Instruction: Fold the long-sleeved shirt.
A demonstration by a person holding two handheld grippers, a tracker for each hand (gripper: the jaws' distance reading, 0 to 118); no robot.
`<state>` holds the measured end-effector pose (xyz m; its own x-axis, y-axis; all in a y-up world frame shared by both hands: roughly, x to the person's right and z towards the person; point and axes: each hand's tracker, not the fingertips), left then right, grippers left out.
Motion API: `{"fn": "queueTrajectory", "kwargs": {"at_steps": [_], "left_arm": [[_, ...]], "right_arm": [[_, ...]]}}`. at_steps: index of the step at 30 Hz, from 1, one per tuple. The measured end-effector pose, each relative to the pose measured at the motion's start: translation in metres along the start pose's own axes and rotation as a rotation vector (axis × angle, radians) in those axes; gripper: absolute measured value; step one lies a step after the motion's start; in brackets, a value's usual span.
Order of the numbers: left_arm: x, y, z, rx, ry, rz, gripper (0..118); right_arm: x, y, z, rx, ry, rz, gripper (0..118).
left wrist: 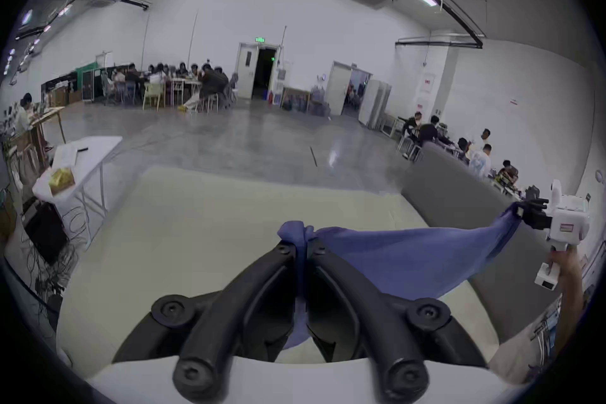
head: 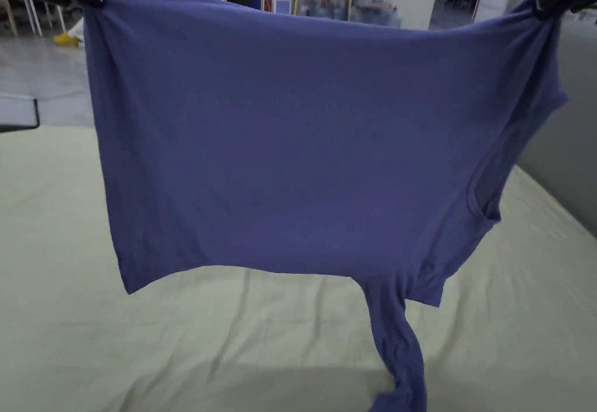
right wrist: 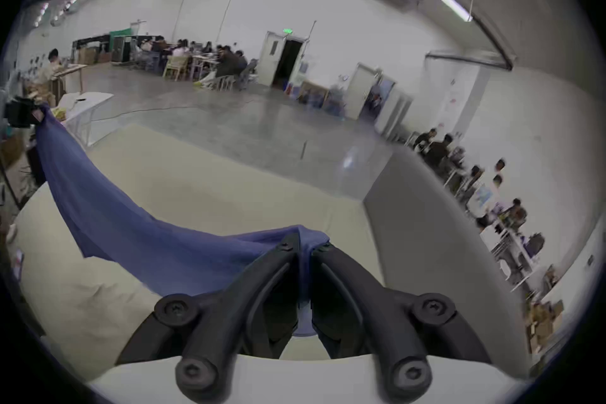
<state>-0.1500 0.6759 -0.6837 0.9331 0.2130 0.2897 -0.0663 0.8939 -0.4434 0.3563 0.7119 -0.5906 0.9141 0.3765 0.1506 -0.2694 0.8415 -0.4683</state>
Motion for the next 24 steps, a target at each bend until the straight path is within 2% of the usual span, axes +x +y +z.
{"fn": "queueTrajectory", "kwargs": {"at_steps": [6, 11, 19, 24], "left_arm": [[0.011, 0.099, -0.035, 0.074, 0.093, 0.055, 2], [0.034, 0.172, -0.023, 0.196, 0.076, 0.076, 2], [0.062, 0.258, 0.012, 0.282, 0.08, 0.06, 1], [0.068, 0.254, 0.012, 0.297, 0.089, -0.006, 1]], "right_arm": [[0.021, 0.118, 0.007, 0.135, -0.122, -0.055, 6], [0.041, 0.19, 0.024, 0.197, -0.225, -0.064, 6], [0.058, 0.258, 0.052, 0.278, -0.26, -0.058, 6], [0.057, 0.243, 0.043, 0.252, -0.206, -0.072, 6]]}}
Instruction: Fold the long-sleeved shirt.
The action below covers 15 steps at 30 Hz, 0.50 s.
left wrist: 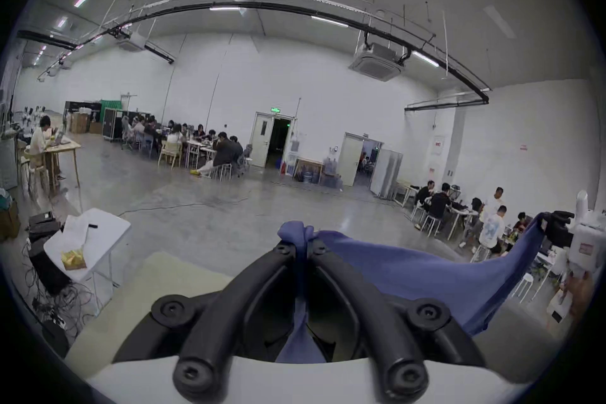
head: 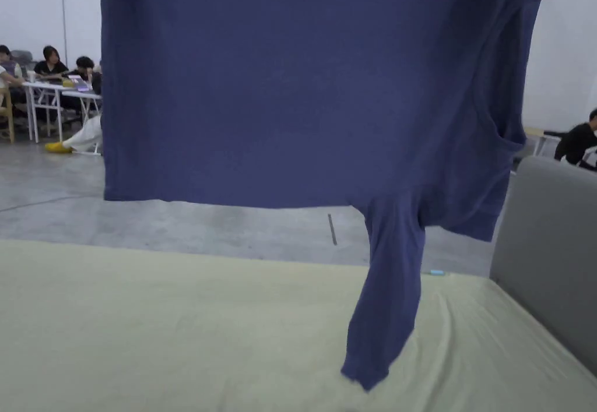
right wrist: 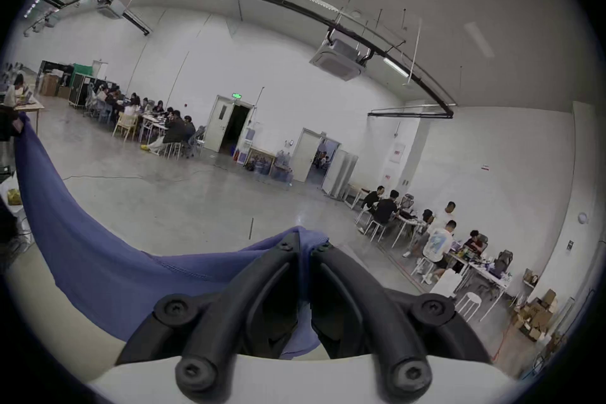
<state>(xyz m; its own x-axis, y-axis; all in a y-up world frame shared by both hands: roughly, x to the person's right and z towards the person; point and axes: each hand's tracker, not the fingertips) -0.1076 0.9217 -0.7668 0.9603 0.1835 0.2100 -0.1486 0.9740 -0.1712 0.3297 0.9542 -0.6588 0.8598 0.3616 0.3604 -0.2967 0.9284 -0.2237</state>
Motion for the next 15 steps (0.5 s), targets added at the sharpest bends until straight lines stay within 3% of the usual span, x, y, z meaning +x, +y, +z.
{"fn": "queueTrajectory", "kwargs": {"at_steps": [3, 8, 15], "left_arm": [[-0.009, -0.048, -0.018, -0.085, -0.034, 0.033, 1], [-0.026, -0.182, -0.047, -0.274, -0.065, -0.018, 1], [-0.055, -0.394, -0.023, -0.5, -0.105, 0.058, 1]], "right_arm": [[-0.008, -0.055, -0.018, -0.088, 0.093, -0.048, 6], [-0.047, -0.192, -0.04, -0.237, 0.253, -0.024, 6], [-0.125, -0.402, -0.014, -0.446, 0.433, 0.01, 6]]}}
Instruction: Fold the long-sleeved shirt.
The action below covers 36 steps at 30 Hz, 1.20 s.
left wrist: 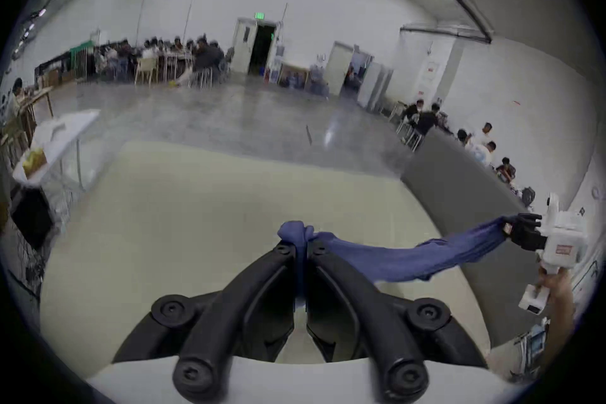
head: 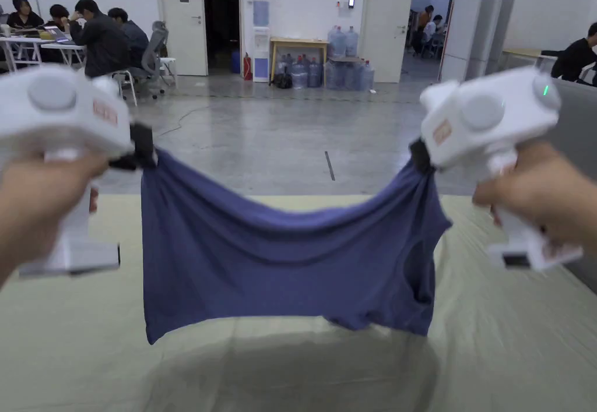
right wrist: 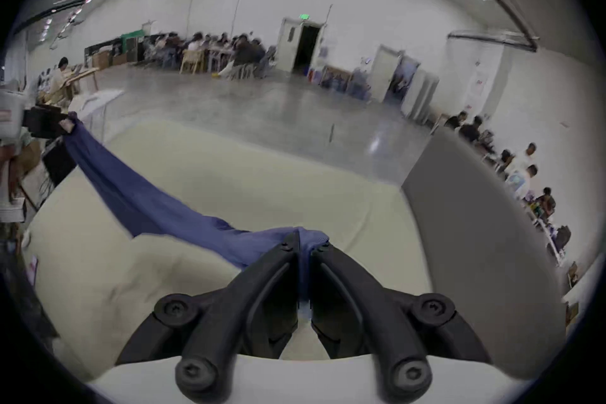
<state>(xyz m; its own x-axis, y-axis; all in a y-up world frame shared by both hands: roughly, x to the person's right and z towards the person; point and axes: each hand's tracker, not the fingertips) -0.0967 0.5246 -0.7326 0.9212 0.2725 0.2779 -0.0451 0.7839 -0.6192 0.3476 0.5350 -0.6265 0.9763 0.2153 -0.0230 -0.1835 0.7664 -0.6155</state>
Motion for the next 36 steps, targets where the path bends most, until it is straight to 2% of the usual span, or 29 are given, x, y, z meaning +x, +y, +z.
{"fn": "queueTrajectory", "kwargs": {"at_steps": [3, 5, 10, 12, 17, 19, 22, 24, 27, 31, 33, 36], "left_arm": [[-0.017, -0.079, -0.006, -0.079, -0.04, 0.045, 1], [-0.027, -0.129, 0.006, -0.091, -0.048, 0.057, 1], [-0.046, -0.239, 0.063, -0.127, -0.019, 0.051, 1], [-0.052, -0.273, 0.091, -0.153, -0.028, 0.045, 1], [-0.072, -0.333, 0.156, -0.186, -0.012, 0.083, 1], [-0.078, -0.355, 0.18, -0.225, 0.025, 0.046, 1], [-0.093, -0.386, 0.209, -0.287, 0.081, 0.019, 1], [-0.103, -0.409, 0.221, -0.326, 0.082, 0.036, 1], [-0.114, -0.442, 0.221, -0.405, 0.076, 0.082, 1], [-0.129, -0.469, 0.21, -0.48, 0.099, 0.106, 1], [-0.136, -0.476, 0.202, -0.507, 0.112, 0.122, 1], [-0.141, -0.485, 0.186, -0.597, 0.138, 0.131, 2]], "right_arm": [[-0.021, -0.077, -0.009, -0.064, 0.048, 0.001, 6], [-0.029, -0.121, -0.002, -0.07, 0.083, -0.039, 6], [-0.06, -0.227, 0.046, -0.081, 0.144, -0.052, 6], [-0.076, -0.263, 0.076, -0.09, 0.206, -0.073, 6], [-0.102, -0.341, 0.138, -0.128, 0.213, -0.143, 6], [-0.107, -0.37, 0.157, -0.158, 0.218, -0.161, 6], [-0.114, -0.415, 0.18, -0.256, 0.232, -0.225, 6], [-0.124, -0.444, 0.189, -0.317, 0.239, -0.227, 6], [-0.138, -0.477, 0.188, -0.421, 0.272, -0.263, 6], [-0.159, -0.501, 0.175, -0.534, 0.248, -0.2, 6], [-0.161, -0.509, 0.164, -0.582, 0.262, -0.243, 6], [-0.162, -0.518, 0.144, -0.693, 0.232, -0.233, 6]]}}
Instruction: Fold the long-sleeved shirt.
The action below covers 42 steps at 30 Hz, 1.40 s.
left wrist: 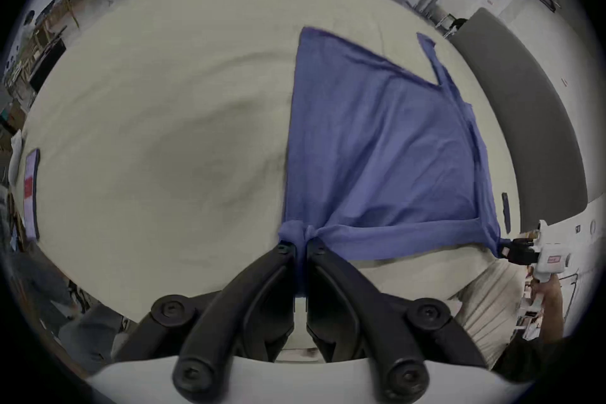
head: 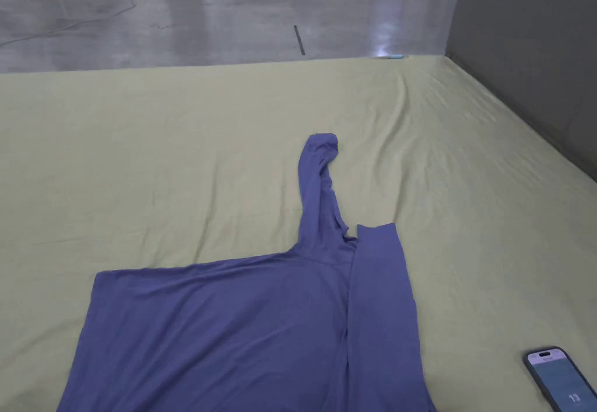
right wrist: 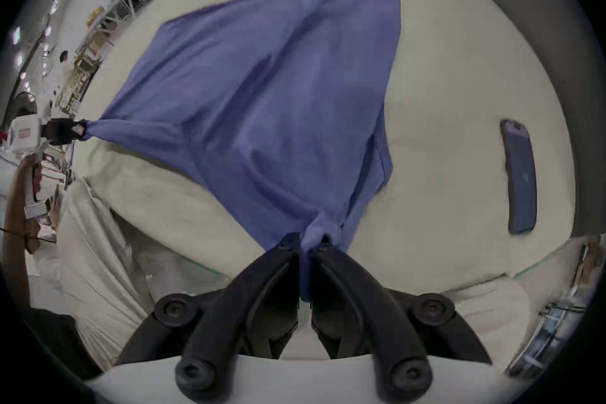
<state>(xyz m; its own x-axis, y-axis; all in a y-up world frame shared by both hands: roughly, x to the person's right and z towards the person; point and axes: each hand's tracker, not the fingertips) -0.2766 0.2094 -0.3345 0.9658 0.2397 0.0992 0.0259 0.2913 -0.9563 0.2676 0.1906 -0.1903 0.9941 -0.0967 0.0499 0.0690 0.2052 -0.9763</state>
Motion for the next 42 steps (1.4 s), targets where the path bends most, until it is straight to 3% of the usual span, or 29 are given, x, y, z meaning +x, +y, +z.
{"fn": "queueTrajectory", "kwargs": {"at_steps": [6, 10, 12, 13, 14, 15, 16, 18, 20, 21, 22, 24, 25, 26, 28, 32, 33, 35, 36, 37, 39, 40, 42], "left_arm": [[0.001, -0.002, -0.035, -0.126, 0.074, -0.027, 1], [0.003, 0.002, -0.04, -0.111, 0.075, 0.003, 1], [0.008, 0.006, -0.033, -0.115, 0.089, 0.019, 6], [0.013, 0.006, -0.023, -0.095, 0.102, 0.011, 29], [0.022, 0.008, -0.011, -0.037, 0.13, -0.012, 88], [0.029, 0.01, -0.002, -0.01, 0.146, -0.047, 118], [0.034, 0.012, 0.013, 0.135, 0.169, -0.088, 118], [0.054, 0.016, 0.016, 0.173, 0.103, -0.08, 118], [0.069, 0.019, 0.005, 0.175, 0.005, -0.079, 118], [0.075, 0.023, 0.009, 0.15, -0.03, -0.055, 118], [0.079, 0.025, 0.002, 0.066, -0.111, -0.019, 103], [0.094, 0.028, -0.012, 0.078, -0.135, -0.02, 0], [0.11, 0.032, -0.019, 0.11, -0.013, -0.089, 0], [0.117, 0.035, -0.021, 0.116, 0.023, -0.12, 0], [0.123, 0.047, -0.026, 0.098, -0.01, -0.119, 0], [0.111, 0.063, -0.031, 0.1, -0.006, -0.082, 0], [0.14, 0.063, -0.022, 0.118, -0.066, -0.072, 0], [0.148, 0.07, -0.013, 0.154, -0.013, -0.103, 0], [0.152, 0.072, -0.009, 0.166, -0.005, -0.1, 0], [0.137, 0.085, -0.003, 0.174, 0.015, -0.1, 0], [0.139, 0.09, 0.001, 0.181, 0.024, -0.092, 0], [0.142, 0.092, 0.001, 0.184, 0.034, -0.091, 0], [0.112, 0.087, -0.006, 0.184, 0.056, -0.085, 0]], "right_arm": [[0.003, 0.015, -0.022, -0.085, -0.005, -0.024, 6], [0.003, 0.02, -0.031, -0.115, -0.009, -0.01, 6], [0.01, 0.029, -0.025, -0.147, 0.024, -0.04, 15], [0.014, 0.031, -0.016, -0.158, 0.067, -0.066, 24], [0.02, 0.034, -0.001, -0.143, 0.115, -0.098, 46], [0.022, 0.037, 0.016, -0.109, 0.105, -0.12, 89], [0.023, 0.041, 0.034, -0.063, 0.073, -0.103, 118], [0.029, 0.055, 0.076, 0.081, 0.081, -0.05, 118], [0.026, 0.066, 0.078, 0.09, 0.066, -0.071, 118], [0.026, 0.074, 0.076, 0.113, 0.067, -0.119, 118], [0.025, 0.08, 0.073, 0.142, 0.113, -0.139, 104], [0.012, 0.091, 0.045, 0.151, 0.131, -0.119, 2], [0.006, 0.102, 0.031, 0.128, 0.13, -0.141, 2], [0.003, 0.11, 0.027, 0.115, 0.147, -0.171, 2], [-0.002, 0.141, 0.014, 0.111, 0.273, -0.161, 2], [0.001, 0.251, 0.015, 0.212, 0.243, -0.09, 2], [0.003, 0.292, 0.017, 0.259, 0.228, -0.07, 2], [0.007, 0.379, 0.013, 0.321, 0.178, -0.023, 6], [0.012, 0.435, 0.004, 0.327, 0.164, -0.042, 12], [0.017, 0.475, -0.005, 0.327, 0.154, -0.06, 21], [0.032, 0.56, -0.038, 0.242, 0.126, -0.138, 112], [0.038, 0.584, -0.046, 0.309, 0.095, -0.183, 118], [0.046, 0.629, -0.074, 0.199, 0.054, -0.249, 117]]}}
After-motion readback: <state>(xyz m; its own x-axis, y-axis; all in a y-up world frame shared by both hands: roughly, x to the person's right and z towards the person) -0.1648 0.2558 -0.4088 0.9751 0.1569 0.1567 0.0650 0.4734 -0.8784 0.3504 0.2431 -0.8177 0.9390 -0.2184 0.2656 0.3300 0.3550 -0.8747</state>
